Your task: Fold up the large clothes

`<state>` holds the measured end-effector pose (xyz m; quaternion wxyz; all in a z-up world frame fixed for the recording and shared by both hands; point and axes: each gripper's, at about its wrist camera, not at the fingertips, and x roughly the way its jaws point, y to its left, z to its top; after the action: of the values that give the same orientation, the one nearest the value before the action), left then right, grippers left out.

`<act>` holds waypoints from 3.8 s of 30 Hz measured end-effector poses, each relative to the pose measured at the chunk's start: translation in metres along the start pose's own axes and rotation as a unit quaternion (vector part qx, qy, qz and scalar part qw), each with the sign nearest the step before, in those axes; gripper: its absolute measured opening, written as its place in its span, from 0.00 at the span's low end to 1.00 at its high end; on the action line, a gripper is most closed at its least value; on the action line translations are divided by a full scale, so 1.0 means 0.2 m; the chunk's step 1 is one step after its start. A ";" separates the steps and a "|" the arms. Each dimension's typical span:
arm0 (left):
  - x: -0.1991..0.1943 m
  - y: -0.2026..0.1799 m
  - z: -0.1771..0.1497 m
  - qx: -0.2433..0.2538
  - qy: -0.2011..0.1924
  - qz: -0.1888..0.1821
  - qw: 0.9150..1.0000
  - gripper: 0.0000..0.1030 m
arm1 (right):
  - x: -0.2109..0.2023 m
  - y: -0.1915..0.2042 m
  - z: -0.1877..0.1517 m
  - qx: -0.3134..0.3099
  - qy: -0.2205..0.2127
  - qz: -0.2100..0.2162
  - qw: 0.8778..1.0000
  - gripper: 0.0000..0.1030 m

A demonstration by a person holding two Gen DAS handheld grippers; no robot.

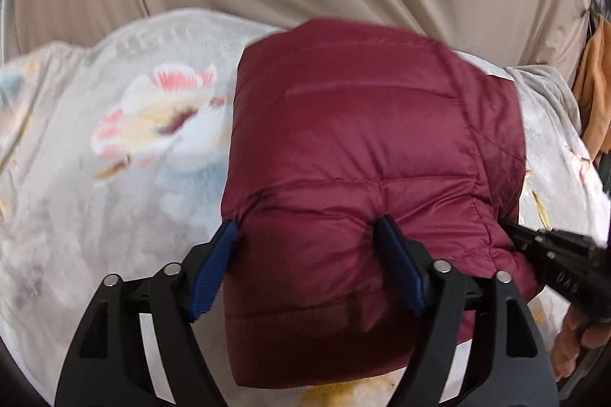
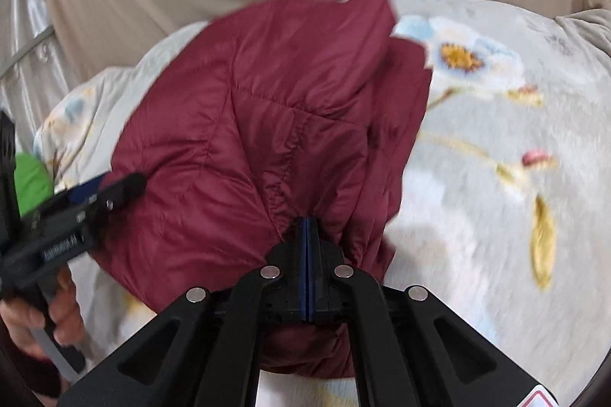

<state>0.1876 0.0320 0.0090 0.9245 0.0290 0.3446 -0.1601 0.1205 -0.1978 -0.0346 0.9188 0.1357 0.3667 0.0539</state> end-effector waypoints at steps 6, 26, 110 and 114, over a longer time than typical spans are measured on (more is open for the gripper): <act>0.06 0.04 -0.03 -0.052 0.005 -0.014 0.999 0.75 | 0.03 -0.17 0.06 0.068 0.010 0.050 0.996 0.00; 0.04 -0.02 -0.04 -0.026 0.005 0.011 1.000 0.80 | 0.21 -0.12 0.39 0.019 -0.001 -0.069 0.997 0.00; -0.27 -0.35 -0.50 0.031 -0.015 0.122 0.992 0.93 | -0.33 0.12 -0.56 -0.018 -0.029 -0.123 0.992 0.49; -0.27 -0.35 -0.50 0.033 -0.014 0.126 0.991 0.93 | -0.33 0.12 -0.56 -0.018 -0.030 -0.122 0.992 0.49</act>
<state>0.0640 -0.0036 -0.0290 0.9406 0.1002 0.3199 -0.0543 -0.0053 -0.1649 -0.0622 0.9315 0.0747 0.3517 -0.0561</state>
